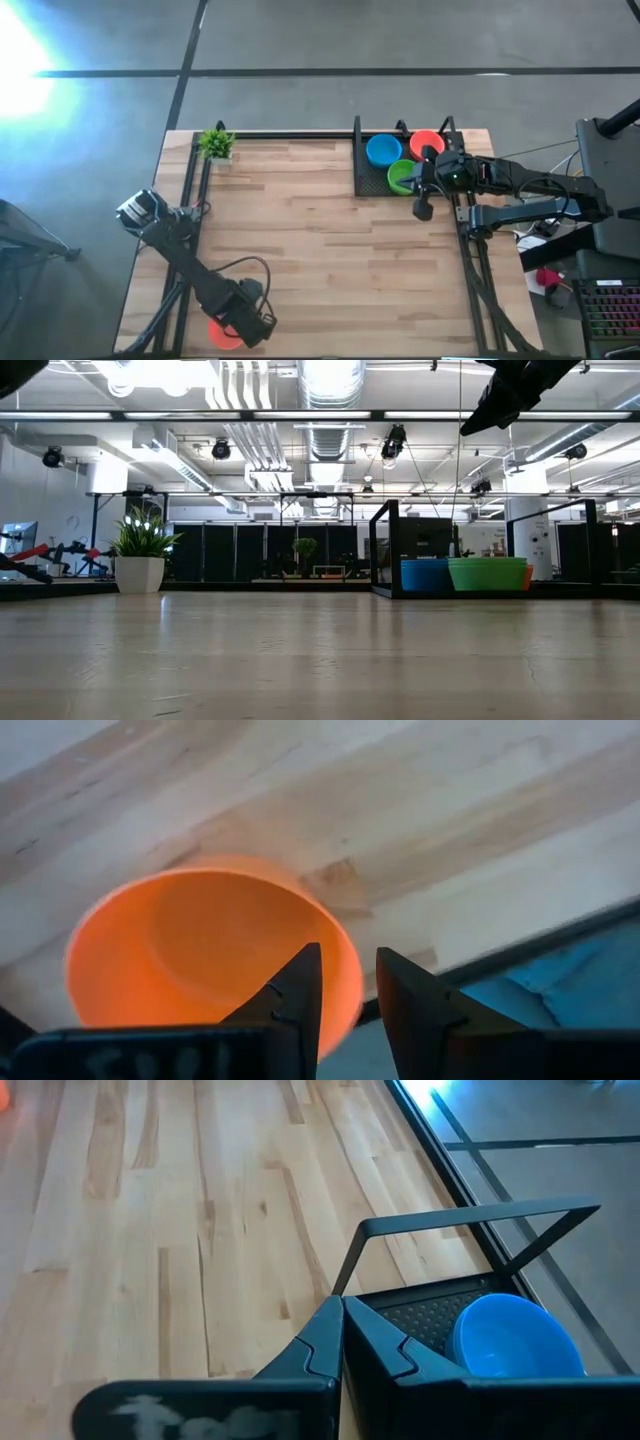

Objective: Pick & Place Mini bowls
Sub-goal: Stack the orange bowl on top of the orange bowls on the shelf

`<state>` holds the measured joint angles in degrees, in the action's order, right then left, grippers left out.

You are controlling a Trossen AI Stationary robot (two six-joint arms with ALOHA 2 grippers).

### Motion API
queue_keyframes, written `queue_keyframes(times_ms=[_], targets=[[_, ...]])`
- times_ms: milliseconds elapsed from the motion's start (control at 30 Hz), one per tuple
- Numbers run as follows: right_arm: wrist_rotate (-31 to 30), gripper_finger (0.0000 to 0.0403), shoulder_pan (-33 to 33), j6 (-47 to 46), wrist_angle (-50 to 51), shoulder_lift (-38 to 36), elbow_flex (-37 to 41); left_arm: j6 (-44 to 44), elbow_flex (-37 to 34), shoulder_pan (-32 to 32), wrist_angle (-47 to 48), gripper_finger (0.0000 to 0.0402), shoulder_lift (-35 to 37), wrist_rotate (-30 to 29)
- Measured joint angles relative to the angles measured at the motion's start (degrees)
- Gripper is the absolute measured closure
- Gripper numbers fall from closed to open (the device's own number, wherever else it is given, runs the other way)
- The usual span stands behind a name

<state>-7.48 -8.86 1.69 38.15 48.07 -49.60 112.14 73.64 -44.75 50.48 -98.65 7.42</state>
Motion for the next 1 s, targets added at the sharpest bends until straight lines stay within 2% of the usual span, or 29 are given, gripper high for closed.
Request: queue_keyframes(times_ms=[400,633,733,900,1000], targets=[[0.01,0.0394,0.00,0.20,0.00,0.00,0.00,1.72,-7.68,0.00,-12.40,0.0310,-0.04,0.24],[-0.01,0.0394,0.00,0.21,-0.10,0.00,0.00,-0.61,-10.05,-0.02,-13.34,0.0315,-0.04,-0.04],[-0.01,0.0394,0.00,0.22,-0.15,0.00,0.00,-2.53,-10.19,-0.09,-13.20,0.0333,-0.04,-2.41],[-0.01,0.0394,0.00,0.22,-0.15,0.00,0.00,-6.57,-9.87,-0.01,-12.87,0.0389,0.09,-3.30],[0.00,0.0394,0.00,0.27,-0.15,0.00,0.00,-9.09,-9.42,-0.08,-12.33,0.0392,0.11,-3.72]])
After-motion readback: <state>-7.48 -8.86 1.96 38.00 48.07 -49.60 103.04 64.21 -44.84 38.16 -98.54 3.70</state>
